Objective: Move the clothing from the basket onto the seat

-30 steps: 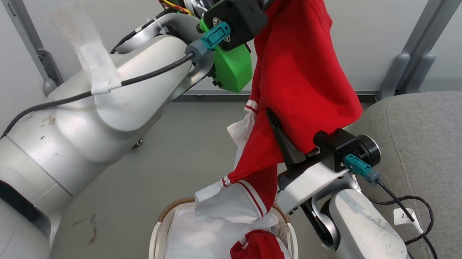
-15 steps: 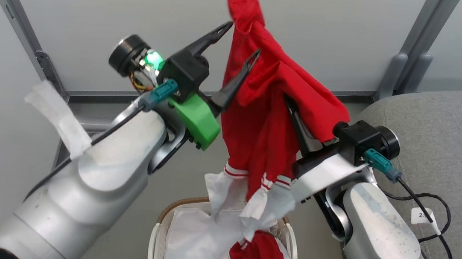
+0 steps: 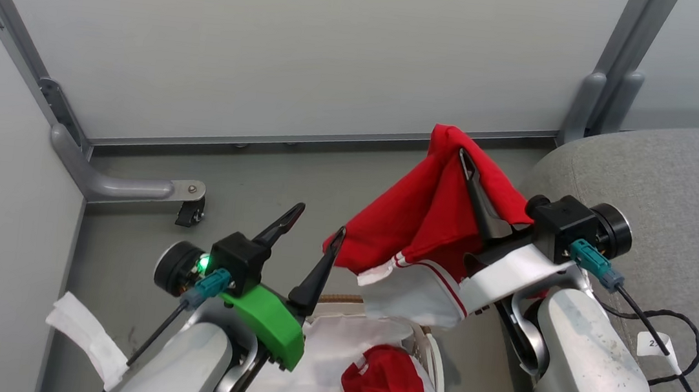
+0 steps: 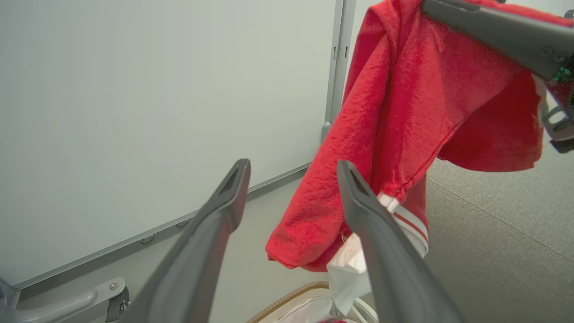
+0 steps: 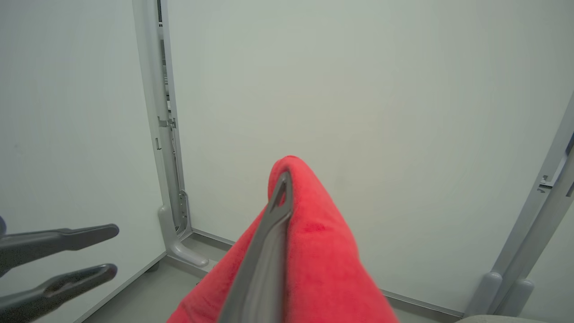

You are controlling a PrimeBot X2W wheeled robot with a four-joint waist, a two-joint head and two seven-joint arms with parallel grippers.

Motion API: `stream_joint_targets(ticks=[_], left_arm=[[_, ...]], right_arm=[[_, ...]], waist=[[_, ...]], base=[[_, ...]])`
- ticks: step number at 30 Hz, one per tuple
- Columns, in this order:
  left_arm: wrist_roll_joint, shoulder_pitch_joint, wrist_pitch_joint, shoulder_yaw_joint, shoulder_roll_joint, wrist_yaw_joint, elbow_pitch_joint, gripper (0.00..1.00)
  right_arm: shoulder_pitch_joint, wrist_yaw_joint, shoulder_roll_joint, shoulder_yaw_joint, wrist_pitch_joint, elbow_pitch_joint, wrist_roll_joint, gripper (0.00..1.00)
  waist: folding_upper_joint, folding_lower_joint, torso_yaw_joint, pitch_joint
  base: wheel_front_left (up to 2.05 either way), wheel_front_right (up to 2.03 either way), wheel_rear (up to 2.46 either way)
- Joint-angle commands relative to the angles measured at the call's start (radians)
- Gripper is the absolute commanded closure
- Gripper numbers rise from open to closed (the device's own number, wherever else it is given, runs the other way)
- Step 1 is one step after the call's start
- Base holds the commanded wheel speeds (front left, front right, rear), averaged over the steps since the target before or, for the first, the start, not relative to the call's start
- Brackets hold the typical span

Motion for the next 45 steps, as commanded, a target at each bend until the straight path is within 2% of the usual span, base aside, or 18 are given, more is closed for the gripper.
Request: stream_joint_targets(ticks=[1, 9, 13, 20, 28, 34, 38, 45], left_arm=[[0.017, 0.033, -0.001, 0.019, -0.004, -0.003, -0.005, 0.00], [0.080, 0.121, -0.001, 0.082, -0.033, -0.008, -0.022, 0.00], [0.098, 0.137, -0.001, 0.108, -0.047, -0.009, -0.034, 0.00], [0.133, 0.141, -0.001, 0.123, -0.055, -0.009, -0.061, 0.00], [0.159, 0.116, -0.001, 0.097, -0.056, -0.009, -0.076, 0.00], [0.166, 0.096, -0.001, 0.070, -0.048, -0.009, -0.076, 0.00], [0.171, 0.076, -0.001, 0.048, -0.039, -0.009, -0.074, 0.00], [0.184, 0.039, -0.001, 0.029, -0.023, -0.009, -0.086, 0.00]], right_arm=[[0.013, -0.001, -0.004, -0.008, -0.001, -0.006, -0.006, 1.00], [0.023, -0.001, -0.004, -0.037, -0.001, -0.011, -0.026, 1.00], [0.003, -0.001, -0.004, -0.051, -0.001, -0.016, -0.036, 1.00], [-0.022, -0.001, -0.004, -0.083, -0.001, -0.039, -0.063, 1.00], [-0.031, -0.001, -0.003, -0.133, -0.001, -0.048, -0.102, 1.00], [-0.036, -0.001, -0.003, -0.156, -0.001, -0.045, -0.108, 1.00], [-0.046, -0.001, -0.003, -0.172, -0.001, -0.050, -0.111, 1.00], [-0.111, -0.001, -0.006, -0.195, -0.001, -0.036, -0.136, 1.00]], waist=[[0.0000, 0.0000, -0.004, 0.002], [0.0000, 0.0000, -0.014, 0.011], [0.0000, 0.0000, -0.042, 0.024], [0.0000, 0.0000, -0.157, 0.062], [0.0000, 0.0000, -0.306, 0.098], [0.0000, 0.0000, -0.383, 0.125], [0.0000, 0.0000, -0.406, 0.156], [0.0000, 0.0000, -0.375, 0.221]], base=[[0.00, 0.00, 0.00], [0.00, 0.00, 0.00], [0.00, 0.00, 0.00], [0.00, 0.00, 0.00], [0.00, 0.00, 0.00], [0.00, 0.00, 0.00], [0.00, 0.00, 0.00], [0.00, 0.00, 0.00]])
